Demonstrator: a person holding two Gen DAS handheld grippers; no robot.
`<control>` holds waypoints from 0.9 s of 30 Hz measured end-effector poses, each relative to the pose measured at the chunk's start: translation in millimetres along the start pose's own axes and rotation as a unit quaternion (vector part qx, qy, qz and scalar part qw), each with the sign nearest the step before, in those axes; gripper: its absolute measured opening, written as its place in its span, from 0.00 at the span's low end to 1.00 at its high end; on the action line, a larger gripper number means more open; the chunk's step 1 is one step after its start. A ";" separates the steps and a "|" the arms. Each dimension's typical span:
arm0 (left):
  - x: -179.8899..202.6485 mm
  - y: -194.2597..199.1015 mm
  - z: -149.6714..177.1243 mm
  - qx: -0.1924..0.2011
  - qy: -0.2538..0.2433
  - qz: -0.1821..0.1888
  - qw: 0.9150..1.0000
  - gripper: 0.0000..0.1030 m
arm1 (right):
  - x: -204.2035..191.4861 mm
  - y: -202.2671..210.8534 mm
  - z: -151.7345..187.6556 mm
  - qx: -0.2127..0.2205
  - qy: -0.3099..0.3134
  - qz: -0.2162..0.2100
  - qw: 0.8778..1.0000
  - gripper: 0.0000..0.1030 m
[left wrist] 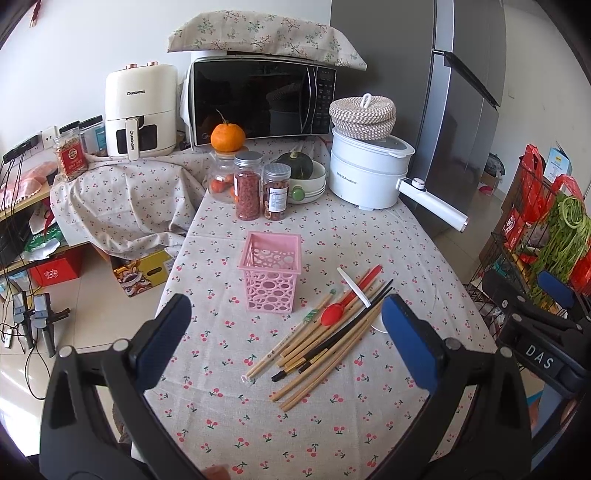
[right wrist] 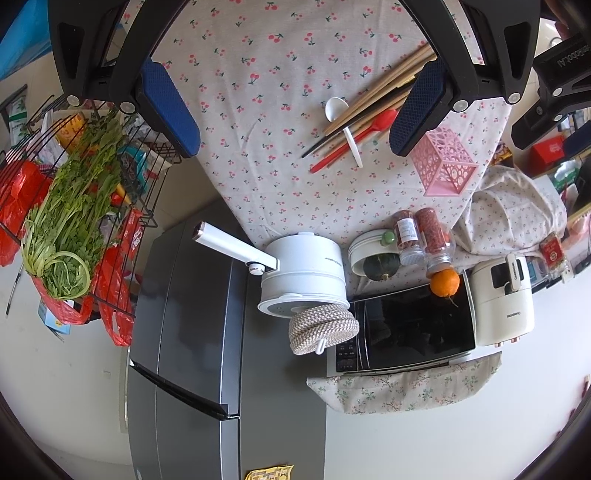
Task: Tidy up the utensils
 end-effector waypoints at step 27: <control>0.0 1.6 -0.9 0.004 -0.001 0.000 1.000 0.99 | -2.9 -1.9 1.5 -0.004 0.003 0.003 1.000 1.00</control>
Point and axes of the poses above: each gripper's, at about its wrist camera, not at the fingertips, and y roughly against the way its jaws point, x to its right, z to its underside, the point moved 5 cm from there along -y, roughly the way its jaws point, and after that the axes turned 13 degrees about x, right-handed, at the moved point
